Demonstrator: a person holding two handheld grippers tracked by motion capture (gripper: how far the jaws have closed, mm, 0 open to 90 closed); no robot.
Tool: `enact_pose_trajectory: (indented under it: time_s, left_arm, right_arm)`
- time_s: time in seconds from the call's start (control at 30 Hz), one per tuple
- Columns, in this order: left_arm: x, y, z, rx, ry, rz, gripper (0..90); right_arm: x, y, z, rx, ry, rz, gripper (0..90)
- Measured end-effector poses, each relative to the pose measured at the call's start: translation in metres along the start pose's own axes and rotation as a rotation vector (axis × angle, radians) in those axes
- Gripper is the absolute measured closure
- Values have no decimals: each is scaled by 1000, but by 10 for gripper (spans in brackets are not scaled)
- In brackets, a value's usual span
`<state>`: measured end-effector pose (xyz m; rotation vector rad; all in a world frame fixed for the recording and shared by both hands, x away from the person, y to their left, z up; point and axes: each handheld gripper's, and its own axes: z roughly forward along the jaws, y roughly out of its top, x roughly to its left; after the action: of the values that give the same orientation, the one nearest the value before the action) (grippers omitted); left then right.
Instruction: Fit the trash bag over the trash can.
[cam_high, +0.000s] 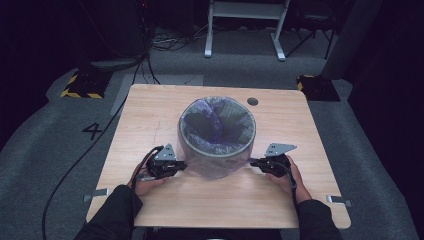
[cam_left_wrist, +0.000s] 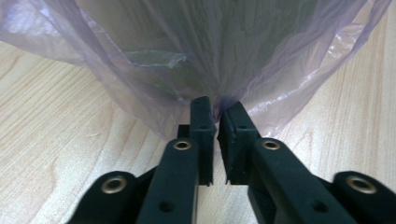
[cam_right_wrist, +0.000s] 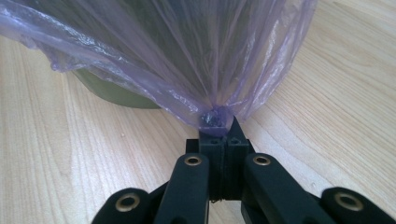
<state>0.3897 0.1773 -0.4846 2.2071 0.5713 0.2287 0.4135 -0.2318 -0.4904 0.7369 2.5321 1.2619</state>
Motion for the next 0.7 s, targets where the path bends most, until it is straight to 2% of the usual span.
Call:
enact_pose_trajectory:
  time_s: [0.1,0.17,0.23,0.3,0.33,0.37,0.47,0.53,0.57,0.7]
  left_arm:
    - [-1,0,-1,-3,-2,-2,768]
    - [-2,-1,-3,-17,6,-7,681]
    - [-4,-2,-5,-18,-1,-4,646]
    - [-6,-2,-7,-7,12,-4,541]
    - [-7,-4,-9,-6,1,-7,515]
    - [-8,-4,-10,-5,7,-8,466]
    - [-10,-8,-13,-2,36,-48,283]
    - [-10,-12,-16,-8,36,-62,240]
    - [-11,-15,-17,-13,18,-71,213]
    - [-16,-21,-23,-8,40,-76,174]
  right_arm:
    - [-1,-1,-1,0,-8,2,900]
    - [-2,-3,-2,5,-7,5,900]
    - [-3,-4,-3,9,-9,13,900]
    - [-4,-6,-4,14,-10,20,900]
    - [-4,-6,-4,14,-12,26,900]
    - [-5,-8,-4,12,-5,34,900]
    - [-7,-11,-4,24,-15,41,900]
    - [-9,-13,-4,27,-20,51,900]
    - [-10,-14,-5,29,-25,53,900]
    - [-12,-16,-7,26,-29,68,892]
